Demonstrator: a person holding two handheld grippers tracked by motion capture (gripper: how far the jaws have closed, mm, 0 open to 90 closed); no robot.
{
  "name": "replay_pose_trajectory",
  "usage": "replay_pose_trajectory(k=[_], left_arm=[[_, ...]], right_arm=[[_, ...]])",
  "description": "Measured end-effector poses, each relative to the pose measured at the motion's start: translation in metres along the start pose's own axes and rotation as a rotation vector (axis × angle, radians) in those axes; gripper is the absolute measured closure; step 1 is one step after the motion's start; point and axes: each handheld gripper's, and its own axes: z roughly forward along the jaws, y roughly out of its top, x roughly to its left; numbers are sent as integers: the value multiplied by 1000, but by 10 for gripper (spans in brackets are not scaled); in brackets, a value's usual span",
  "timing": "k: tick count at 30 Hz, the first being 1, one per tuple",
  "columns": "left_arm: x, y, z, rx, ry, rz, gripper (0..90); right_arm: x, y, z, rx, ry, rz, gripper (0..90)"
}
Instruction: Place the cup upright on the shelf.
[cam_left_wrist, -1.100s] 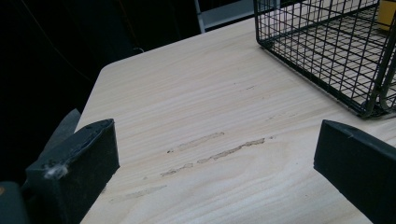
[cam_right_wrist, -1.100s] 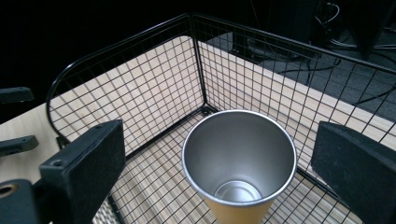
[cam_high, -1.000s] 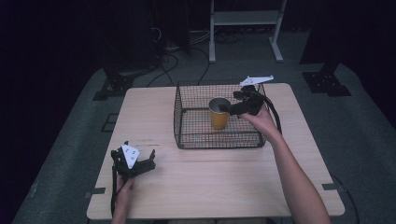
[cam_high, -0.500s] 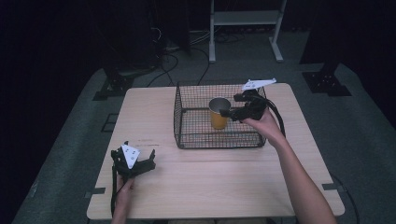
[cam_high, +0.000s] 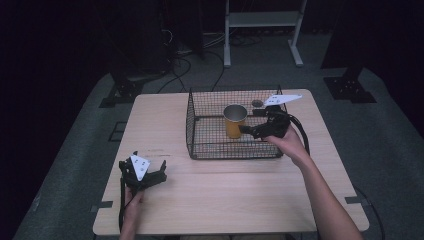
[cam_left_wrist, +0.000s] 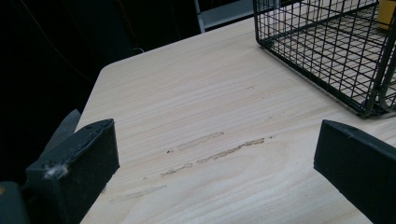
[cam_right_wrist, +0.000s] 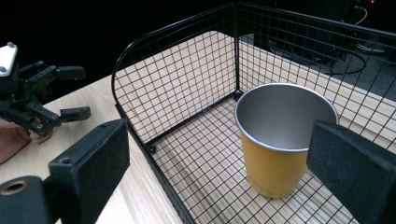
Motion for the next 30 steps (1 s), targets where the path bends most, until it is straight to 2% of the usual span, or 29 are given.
replay_pose_trajectory(k=[20, 30], left_arm=[[0, 0, 0, -1, 0, 0, 0], [0, 0, 0, 0, 1, 0, 0]], right_arm=[[18, -23, -13, 17, 31, -30, 54], [20, -41, -18, 26, 50, -15, 54]])
